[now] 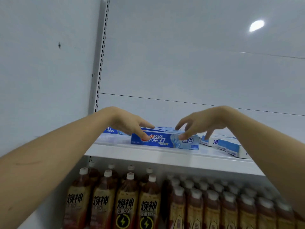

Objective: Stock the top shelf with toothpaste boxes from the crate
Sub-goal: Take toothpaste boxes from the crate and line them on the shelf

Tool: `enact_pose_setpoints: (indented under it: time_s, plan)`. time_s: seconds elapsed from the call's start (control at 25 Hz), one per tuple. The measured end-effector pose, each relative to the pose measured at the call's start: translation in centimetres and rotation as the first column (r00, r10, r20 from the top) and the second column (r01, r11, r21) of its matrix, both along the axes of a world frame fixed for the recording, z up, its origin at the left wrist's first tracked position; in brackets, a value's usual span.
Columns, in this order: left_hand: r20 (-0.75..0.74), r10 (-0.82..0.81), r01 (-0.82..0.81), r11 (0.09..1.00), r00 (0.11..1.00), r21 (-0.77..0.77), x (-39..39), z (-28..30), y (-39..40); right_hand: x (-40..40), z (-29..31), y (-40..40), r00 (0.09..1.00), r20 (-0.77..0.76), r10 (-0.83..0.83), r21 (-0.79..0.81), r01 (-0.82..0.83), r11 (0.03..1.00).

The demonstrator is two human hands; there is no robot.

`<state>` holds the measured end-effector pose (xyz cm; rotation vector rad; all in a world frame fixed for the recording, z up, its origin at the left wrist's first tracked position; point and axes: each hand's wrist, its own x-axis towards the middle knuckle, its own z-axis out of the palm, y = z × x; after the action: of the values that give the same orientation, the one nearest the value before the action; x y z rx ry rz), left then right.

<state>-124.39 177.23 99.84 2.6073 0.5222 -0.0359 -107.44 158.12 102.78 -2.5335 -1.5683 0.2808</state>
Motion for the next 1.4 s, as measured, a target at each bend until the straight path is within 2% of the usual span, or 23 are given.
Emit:
enact_pose_setpoints:
  time_s: [0.08, 0.24, 0.4, 0.52, 0.6, 0.72, 0.84, 0.96, 1.08, 1.24, 1.28, 1.32, 1.4]
  plan:
    - [0.001, 0.044, -0.044, 0.999, 0.999, -0.007, 0.2, -0.5, -0.5, 0.7, -1.6, -0.3, 0.997, 0.054, 0.048, 0.063, -0.051, 0.997]
    - [0.087, 0.179, -0.197, 0.938, 0.98, 0.286, 1.0, -1.1, -0.1, 1.6, -3.3, 0.3, 0.964, 0.264, 0.016, 0.21, -0.073, 0.975]
    - [0.189, 0.163, -0.204, 0.953, 0.968, 0.223, 3.3, -2.3, 0.9, 3.0, -4.4, 2.1, 0.945, 0.323, -0.046, 0.209, -0.024, 0.978]
    - [0.184, 0.128, -0.175, 0.947, 0.975, 0.27, 5.3, -2.4, 1.5, 4.4, -4.5, 3.3, 0.929, 0.362, -0.076, 0.159, 0.018, 0.987]
    - [0.141, 0.128, -0.176, 0.896, 0.982, 0.408, 6.3, -2.1, 2.3, 5.2, -4.5, 4.4, 0.931, 0.355, -0.088, 0.165, 0.03, 0.986]
    - [0.152, 0.155, -0.216, 0.752, 0.976, 0.623, 7.8, -1.8, 3.7, 6.1, -5.2, 6.9, 0.914, 0.396, -0.086, 0.194, 0.008, 0.981]
    - [0.16, 0.155, -0.222, 0.687, 0.975, 0.692, 9.3, -1.8, 5.0, 8.0, -6.3, 9.1, 0.912, 0.391, -0.128, 0.244, 0.031, 0.969]
    - [0.117, 0.205, -0.229, 0.695, 0.972, 0.682, 9.6, -0.3, 6.6, 8.9, -5.1, 9.6, 0.931, 0.341, -0.129, 0.189, 0.066, 0.98]
    - [0.057, 0.26, -0.227, 0.692, 0.964, 0.685, 9.8, 0.7, 7.9, 9.2, -4.0, 9.6, 0.894, 0.425, -0.14, 0.083, 0.116, 0.99]
    - [-0.038, 0.225, -0.163, 0.802, 0.974, 0.575, 9.9, 1.0, 9.0, 9.2, -3.3, 10.1, 0.866, 0.471, -0.168, 0.004, 0.188, 0.982]
    - [-0.041, 0.211, -0.166, 0.861, 0.977, 0.481, 9.3, 1.5, 9.3, 9.2, -2.9, 10.1, 0.89, 0.42, -0.177, -0.015, 0.202, 0.979]
    - [-0.013, 0.212, -0.195, 0.92, 0.977, 0.341, 8.8, 2.2, 9.8, 9.3, -2.4, 10.1, 0.929, 0.305, -0.21, -0.001, 0.221, 0.975]
    - [0.06, 0.276, -0.28, 0.956, 0.959, 0.083, 7.6, 3.7, 11.1, 9.5, -1.2, 10.5, 0.962, 0.012, -0.273, 0.101, 0.27, 0.957]
